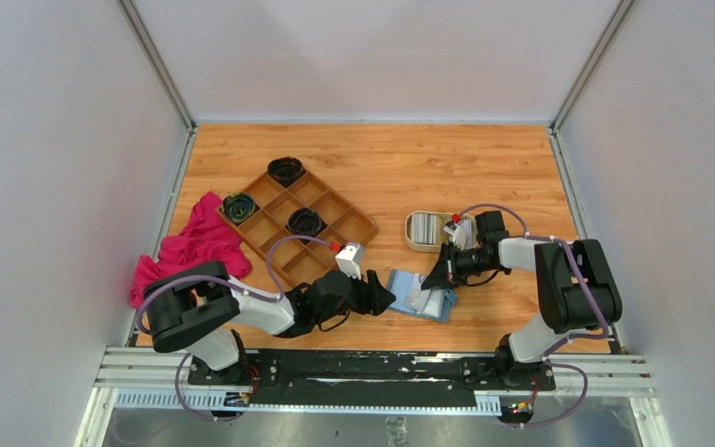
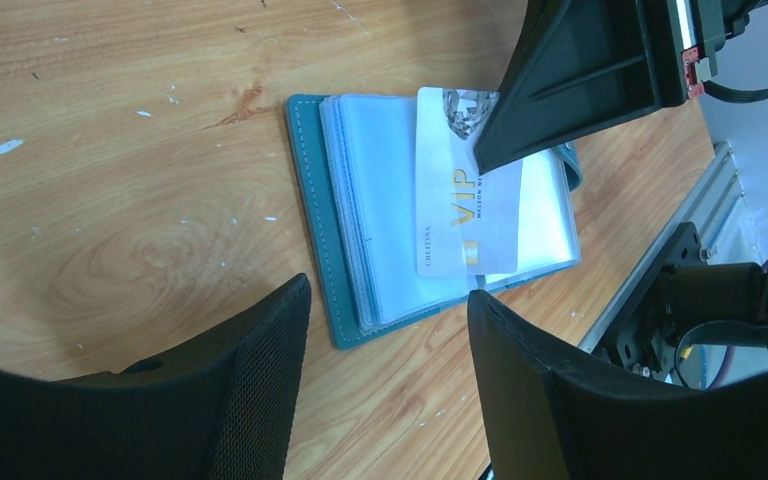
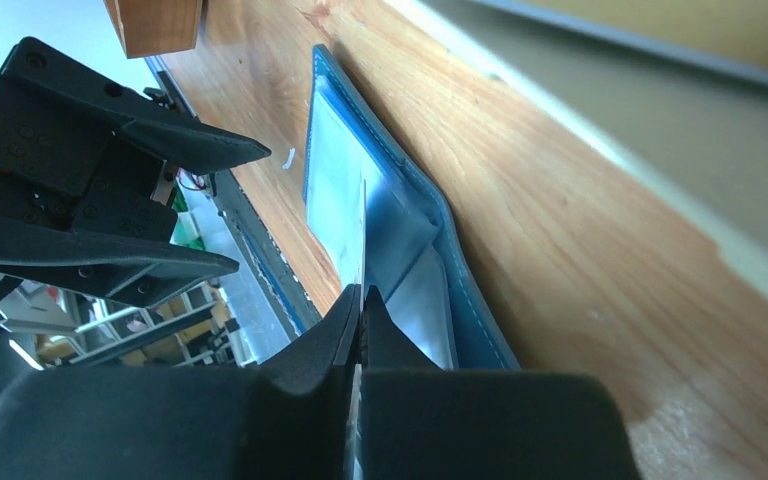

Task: Put the credit cards into the card holder
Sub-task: Insert the credit card into the card holder.

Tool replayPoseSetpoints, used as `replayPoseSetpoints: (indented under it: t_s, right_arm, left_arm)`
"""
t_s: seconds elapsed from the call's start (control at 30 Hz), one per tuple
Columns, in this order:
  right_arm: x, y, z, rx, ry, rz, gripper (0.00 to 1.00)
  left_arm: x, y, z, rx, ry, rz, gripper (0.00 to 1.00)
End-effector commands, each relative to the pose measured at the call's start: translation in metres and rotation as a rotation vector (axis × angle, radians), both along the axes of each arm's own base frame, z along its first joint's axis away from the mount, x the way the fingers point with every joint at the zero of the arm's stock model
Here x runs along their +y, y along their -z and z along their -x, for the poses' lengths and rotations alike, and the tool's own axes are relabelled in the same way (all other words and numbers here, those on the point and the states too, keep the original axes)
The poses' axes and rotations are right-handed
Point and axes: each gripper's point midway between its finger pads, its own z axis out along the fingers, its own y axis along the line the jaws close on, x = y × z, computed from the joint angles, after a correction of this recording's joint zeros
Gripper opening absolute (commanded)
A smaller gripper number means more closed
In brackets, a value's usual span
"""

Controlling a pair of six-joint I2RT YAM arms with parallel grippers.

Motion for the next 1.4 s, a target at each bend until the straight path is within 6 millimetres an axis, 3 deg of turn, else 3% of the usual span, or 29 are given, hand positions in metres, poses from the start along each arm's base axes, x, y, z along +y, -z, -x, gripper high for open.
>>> replayPoseSetpoints:
  t_s: [0.0, 0.67, 1.07, 1.37]
  right_arm:
    - [0.004, 0.004, 0.0, -0.077, -0.089, 0.026, 0.0]
    - [0.009, 0.012, 0.012, -0.023, -0.168, 0.121, 0.13]
    - [0.02, 0.013, 0.004, -0.03, -0.224, 0.141, 0.16]
    - [0.029, 0.01, 0.001, -0.035, -0.247, 0.137, 0.33]
  left_arm:
    - [-0.004, -0.003, -0.006, -0.001, -0.019, 0.011, 0.63]
    - [-0.005, 0.0, -0.007, 0.013, -0.015, 0.01, 0.62]
    - [-0.005, 0.003, -0.008, 0.017, -0.017, 0.003, 0.62]
    - [-0.004, 0.002, -0.008, 0.017, -0.018, 0.006, 0.62]
